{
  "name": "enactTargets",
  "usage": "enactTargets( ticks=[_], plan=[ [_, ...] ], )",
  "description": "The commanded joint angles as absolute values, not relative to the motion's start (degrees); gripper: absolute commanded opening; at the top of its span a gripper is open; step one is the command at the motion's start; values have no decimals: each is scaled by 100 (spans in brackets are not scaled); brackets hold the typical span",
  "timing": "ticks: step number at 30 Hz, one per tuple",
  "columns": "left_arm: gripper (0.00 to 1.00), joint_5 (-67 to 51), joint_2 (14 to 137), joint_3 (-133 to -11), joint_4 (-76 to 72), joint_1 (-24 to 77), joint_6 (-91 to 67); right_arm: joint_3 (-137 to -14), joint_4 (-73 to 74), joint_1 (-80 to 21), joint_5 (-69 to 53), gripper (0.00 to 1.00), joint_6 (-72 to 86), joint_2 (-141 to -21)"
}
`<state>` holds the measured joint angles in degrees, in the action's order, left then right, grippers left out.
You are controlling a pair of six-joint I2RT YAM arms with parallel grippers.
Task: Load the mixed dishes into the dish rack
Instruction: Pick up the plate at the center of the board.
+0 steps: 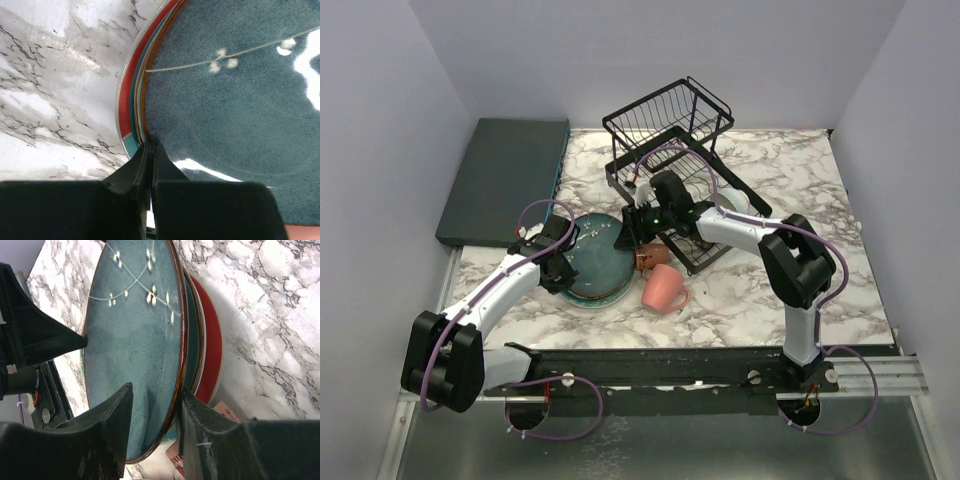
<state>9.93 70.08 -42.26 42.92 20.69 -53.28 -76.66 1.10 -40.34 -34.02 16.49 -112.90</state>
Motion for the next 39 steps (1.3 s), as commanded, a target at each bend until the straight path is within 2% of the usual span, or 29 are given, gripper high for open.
enactTargets(
  ticks=[1,5,10,16,20,22,27,39],
  plan=[
    [3,722,7141,-4028,4034,2073,-5318,-7570,91,-4205,-3533,40,1759,-11065],
    [3,713,7123,-4041,4030,2073,-5317,-7517,53,-4208,-3692,20,1854,-11041],
    [3,712,7119,-4078,4017,2068,-5263,-7421,-149,-4210,-3577,8,1915,-10948],
    [4,721,7128,-4120,4014,2072,-5227,-7366,-14,-4206,-3198,4,1885,-10759],
    [15,738,7130,-4164,4009,2066,-5199,-7349,212,-4208,-2813,0,1899,-10574],
    [25,747,7127,-4181,4017,2073,-5193,-7315,211,-4207,-2713,0,1936,-10460],
    [39,752,7040,-4260,4017,2068,-5164,-7218,200,-4209,-2513,0,2016,-10206],
    [57,678,6456,-4563,4034,2065,-4899,-7162,371,-4207,-1851,0,1979,-9767]
  ],
)
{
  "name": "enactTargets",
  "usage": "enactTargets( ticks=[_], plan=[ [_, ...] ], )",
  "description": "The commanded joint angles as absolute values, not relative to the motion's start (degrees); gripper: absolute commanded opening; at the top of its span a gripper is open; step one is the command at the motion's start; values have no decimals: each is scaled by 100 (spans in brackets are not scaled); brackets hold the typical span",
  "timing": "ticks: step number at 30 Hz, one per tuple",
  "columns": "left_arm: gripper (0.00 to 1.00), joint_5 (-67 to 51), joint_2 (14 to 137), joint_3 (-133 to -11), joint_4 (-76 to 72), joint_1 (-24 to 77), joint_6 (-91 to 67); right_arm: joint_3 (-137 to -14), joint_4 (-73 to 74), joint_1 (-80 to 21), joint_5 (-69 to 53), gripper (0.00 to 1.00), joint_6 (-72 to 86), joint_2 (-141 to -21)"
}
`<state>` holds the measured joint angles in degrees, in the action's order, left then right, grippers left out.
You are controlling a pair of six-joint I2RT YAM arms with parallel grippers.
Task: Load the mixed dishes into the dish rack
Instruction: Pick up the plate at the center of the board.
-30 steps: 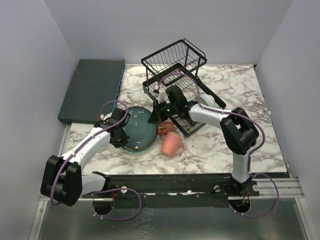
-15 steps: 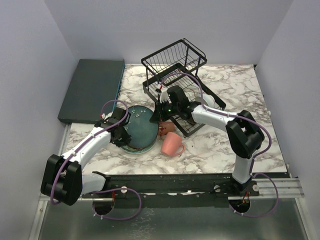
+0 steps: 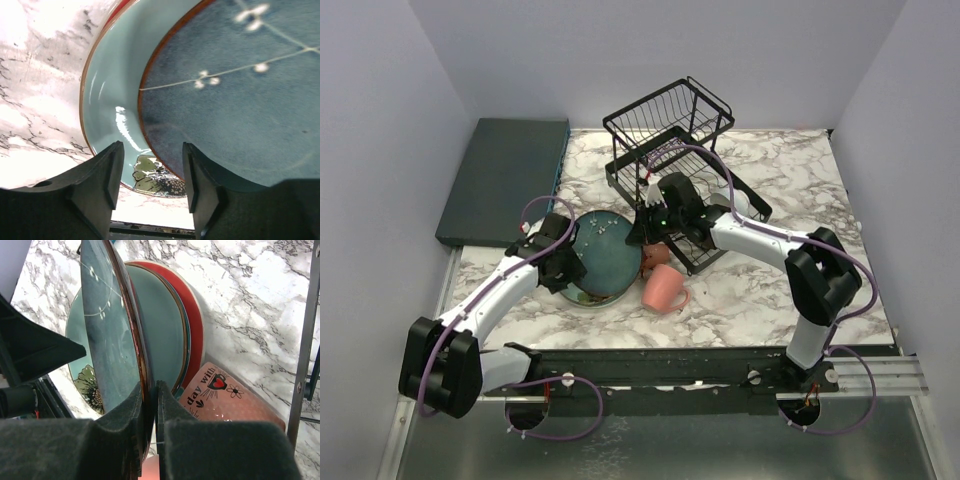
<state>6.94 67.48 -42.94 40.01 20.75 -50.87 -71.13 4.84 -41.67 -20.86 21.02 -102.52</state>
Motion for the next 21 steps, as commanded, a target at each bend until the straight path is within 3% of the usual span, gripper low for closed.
enactTargets(
  ticks=[1,21],
  plan=[
    [58,657,6395,-4594,4034,2065,-4868,-7175,406,-4206,-1799,0,1964,-9734],
    [69,451,5739,-5062,4113,2065,-4224,-7343,911,-4210,-1216,0,1818,-8726]
  ],
)
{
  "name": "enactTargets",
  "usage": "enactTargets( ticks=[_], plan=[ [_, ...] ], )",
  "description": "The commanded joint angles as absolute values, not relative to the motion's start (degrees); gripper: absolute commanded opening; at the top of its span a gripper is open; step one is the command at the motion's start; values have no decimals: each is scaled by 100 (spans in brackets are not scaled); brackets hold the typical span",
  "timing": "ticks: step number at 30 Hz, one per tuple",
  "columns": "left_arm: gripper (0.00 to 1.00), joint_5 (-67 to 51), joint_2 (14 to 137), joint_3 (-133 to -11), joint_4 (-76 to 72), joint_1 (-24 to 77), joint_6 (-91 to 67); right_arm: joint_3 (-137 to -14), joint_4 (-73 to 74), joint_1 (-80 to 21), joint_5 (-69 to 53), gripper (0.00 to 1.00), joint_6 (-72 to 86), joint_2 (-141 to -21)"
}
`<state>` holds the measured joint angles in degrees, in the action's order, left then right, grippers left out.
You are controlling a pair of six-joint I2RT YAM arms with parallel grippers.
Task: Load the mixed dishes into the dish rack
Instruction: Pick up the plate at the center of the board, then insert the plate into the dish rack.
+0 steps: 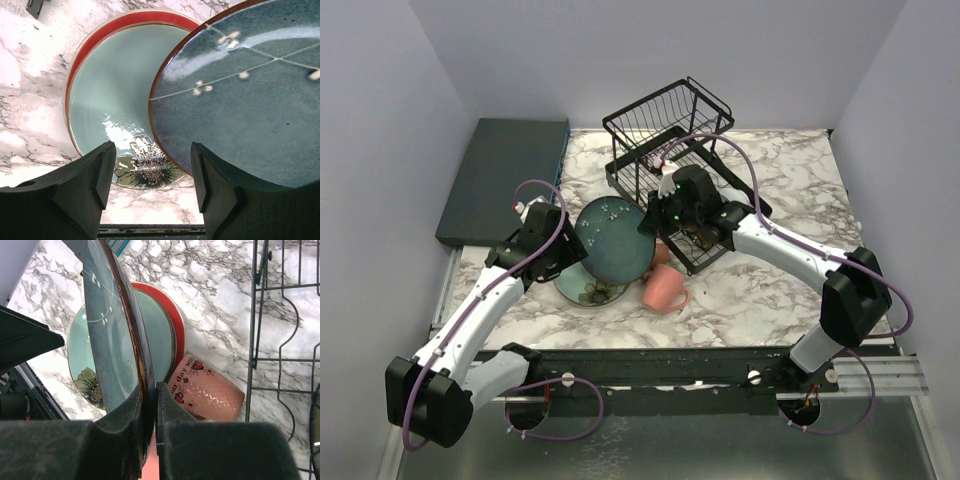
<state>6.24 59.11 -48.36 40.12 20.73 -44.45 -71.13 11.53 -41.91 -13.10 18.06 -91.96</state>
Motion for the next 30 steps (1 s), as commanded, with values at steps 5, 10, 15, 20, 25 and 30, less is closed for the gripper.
enactTargets(
  ticks=[5,10,15,20,25,30],
  plan=[
    [70,377,5613,-5094,4113,2065,-4001,-7480,1108,-4201,-1079,0,1743,-8464],
    [72,254,5354,-5037,4032,2066,-3734,-7793,1400,-4206,-866,0,1596,-8247],
    [73,9,5161,-4908,3895,2066,-3613,-8228,1693,-4202,-633,0,1403,-8137],
    [73,-296,4981,-4778,3835,2065,-3551,-8716,1924,-4201,-261,0,1123,-8062],
    [74,-532,4822,-4773,3761,2067,-3422,-9262,2118,-4206,196,0,850,-8168],
    [75,-771,4808,-4752,3687,2066,-3296,-9822,2135,-4209,587,0,490,-8314]
  ],
)
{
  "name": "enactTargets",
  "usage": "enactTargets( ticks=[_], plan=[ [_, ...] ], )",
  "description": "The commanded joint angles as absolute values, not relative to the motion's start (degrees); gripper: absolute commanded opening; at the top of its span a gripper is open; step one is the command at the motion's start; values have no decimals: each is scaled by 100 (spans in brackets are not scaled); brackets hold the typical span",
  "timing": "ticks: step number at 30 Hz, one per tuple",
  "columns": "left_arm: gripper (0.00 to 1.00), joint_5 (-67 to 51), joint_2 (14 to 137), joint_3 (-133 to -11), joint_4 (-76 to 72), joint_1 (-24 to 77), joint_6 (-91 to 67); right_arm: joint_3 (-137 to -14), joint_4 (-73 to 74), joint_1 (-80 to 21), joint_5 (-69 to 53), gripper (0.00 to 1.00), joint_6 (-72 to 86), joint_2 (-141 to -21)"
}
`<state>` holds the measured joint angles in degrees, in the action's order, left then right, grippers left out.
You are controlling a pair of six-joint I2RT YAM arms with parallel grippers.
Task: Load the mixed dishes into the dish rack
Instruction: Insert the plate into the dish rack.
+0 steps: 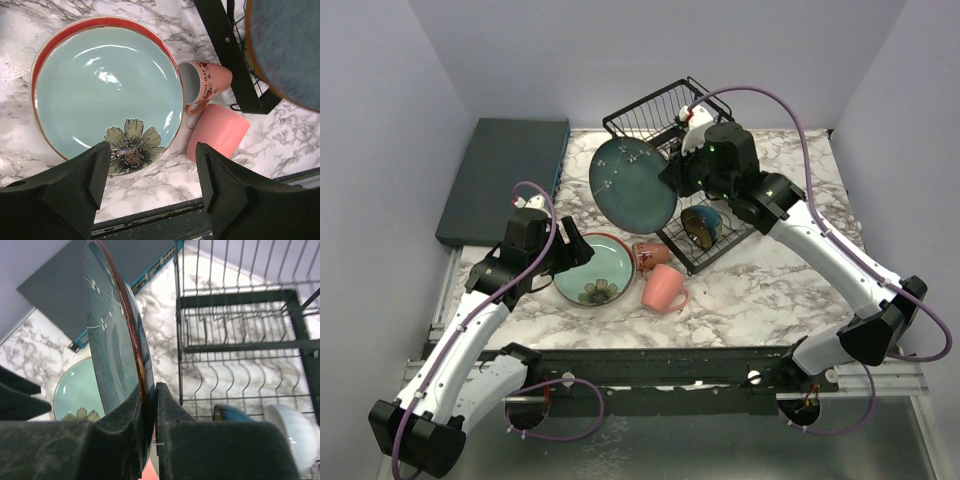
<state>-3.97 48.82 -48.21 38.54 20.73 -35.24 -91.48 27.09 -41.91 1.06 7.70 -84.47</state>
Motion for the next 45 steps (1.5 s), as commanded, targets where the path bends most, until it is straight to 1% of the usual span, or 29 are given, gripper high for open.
enactTargets(
  ticks=[1,11,17,21,28,38,45],
  plan=[
    [75,-773,4801,-4718,3659,2068,-3307,-9968,2150,-4205,661,0,395,-8367],
    [75,-948,4644,-4493,3418,2074,-3360,-11296,2103,-4184,1171,0,-555,-9063],
    [75,-957,4553,-4458,3377,2074,-3357,-11699,1751,-4055,1300,0,-1000,-9361],
    [75,-997,4555,-4449,3357,2074,-3349,-12015,1641,-3790,1188,0,-1118,-9538],
    [75,-1020,4555,-4430,3337,2074,-3338,-12131,1332,-3309,802,0,-947,-9588],
    [75,-1011,4557,-4421,3329,2073,-3340,-12201,827,-3022,861,0,-861,-9704],
    [75,-1002,4588,-4421,3323,2074,-3340,-12283,564,-2739,661,0,-977,-9869]
  ],
)
